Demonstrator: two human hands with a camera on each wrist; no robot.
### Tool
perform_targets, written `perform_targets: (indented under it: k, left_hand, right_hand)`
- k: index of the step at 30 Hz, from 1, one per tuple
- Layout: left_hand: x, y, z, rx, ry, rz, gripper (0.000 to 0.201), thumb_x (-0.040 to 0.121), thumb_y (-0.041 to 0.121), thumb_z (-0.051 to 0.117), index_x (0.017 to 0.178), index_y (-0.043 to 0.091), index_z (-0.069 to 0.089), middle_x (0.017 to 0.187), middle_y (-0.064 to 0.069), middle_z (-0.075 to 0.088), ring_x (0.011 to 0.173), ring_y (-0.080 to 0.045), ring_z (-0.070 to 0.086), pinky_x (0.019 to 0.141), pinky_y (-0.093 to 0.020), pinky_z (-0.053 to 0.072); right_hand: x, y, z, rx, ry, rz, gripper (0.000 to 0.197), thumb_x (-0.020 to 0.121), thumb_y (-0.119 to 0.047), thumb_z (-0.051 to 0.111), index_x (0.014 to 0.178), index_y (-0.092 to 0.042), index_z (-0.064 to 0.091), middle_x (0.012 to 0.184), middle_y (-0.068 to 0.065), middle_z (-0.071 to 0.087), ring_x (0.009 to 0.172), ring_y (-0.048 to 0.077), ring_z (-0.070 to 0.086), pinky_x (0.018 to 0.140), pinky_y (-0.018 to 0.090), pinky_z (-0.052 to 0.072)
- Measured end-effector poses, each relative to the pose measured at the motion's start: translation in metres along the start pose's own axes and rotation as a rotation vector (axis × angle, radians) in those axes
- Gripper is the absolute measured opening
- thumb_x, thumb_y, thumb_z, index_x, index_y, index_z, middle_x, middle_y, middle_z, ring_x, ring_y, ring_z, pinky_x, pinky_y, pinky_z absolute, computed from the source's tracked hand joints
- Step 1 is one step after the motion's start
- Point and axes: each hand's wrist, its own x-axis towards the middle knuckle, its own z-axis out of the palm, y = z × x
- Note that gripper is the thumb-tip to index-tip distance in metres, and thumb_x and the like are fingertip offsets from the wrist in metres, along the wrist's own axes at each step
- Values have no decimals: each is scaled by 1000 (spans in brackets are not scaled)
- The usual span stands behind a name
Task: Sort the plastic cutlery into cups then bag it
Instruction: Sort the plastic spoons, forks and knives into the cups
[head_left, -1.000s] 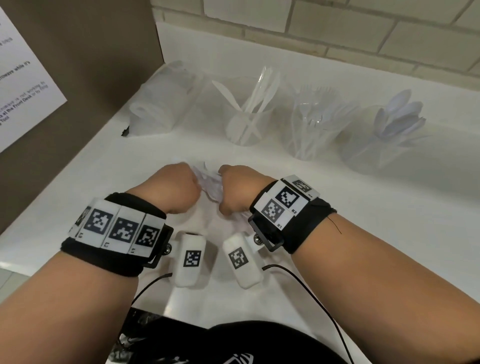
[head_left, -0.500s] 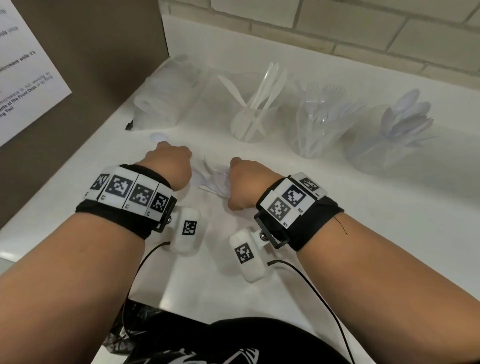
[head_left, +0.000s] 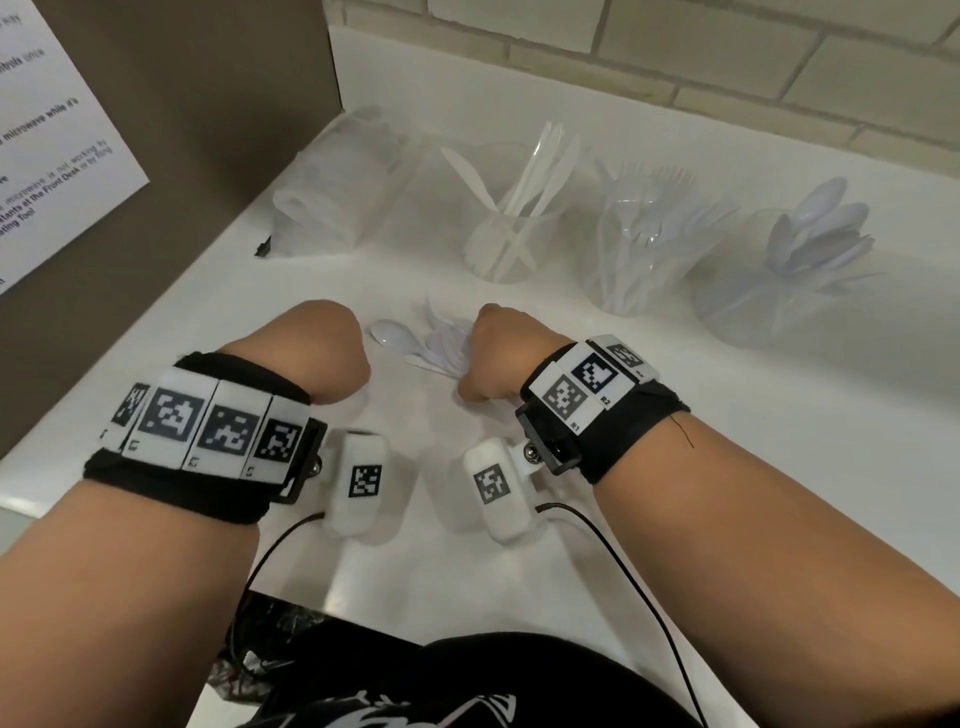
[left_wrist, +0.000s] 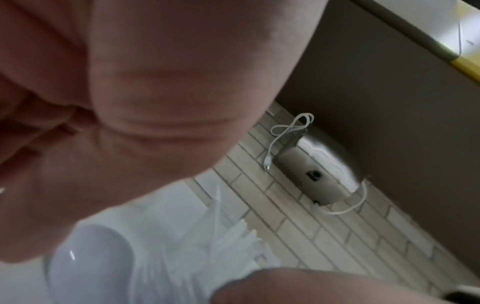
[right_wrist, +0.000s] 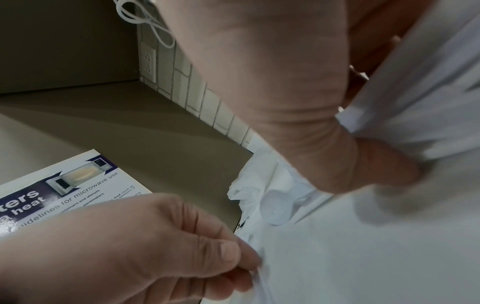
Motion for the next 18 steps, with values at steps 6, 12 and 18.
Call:
perform_targets:
  k: [6, 12, 18]
  left_hand:
    - [-20, 8, 6, -357, 100, 100, 30, 92, 21, 55, 121, 17, 57, 122, -10, 59, 94, -24, 61, 79, -31, 47]
    - [-16, -3, 6, -229, 56, -73, 38, 90, 9, 49, 127, 3, 43, 128, -21, 49, 110, -34, 52, 78, -33, 40]
    - [-19, 9, 13, -245, 24, 45, 34, 95, 11, 50, 128, 4, 50, 125, -12, 58, 107, -25, 55, 83, -29, 40]
  right_hand:
    - [-1, 0, -3, 72, 9, -4, 29, 83, -18, 64, 100, -6, 44, 76, 0, 45, 77, 19, 53, 46, 22, 33]
    - [-2, -12, 4, 149, -3, -15, 74, 68, -36, 76, 124, -10, 36, 110, 7, 52, 94, 25, 58, 62, 30, 46]
    - [5, -26, 14, 65, 18, -10, 69, 72, -23, 75, 127, -8, 36, 116, 13, 48, 105, 31, 54, 70, 34, 47]
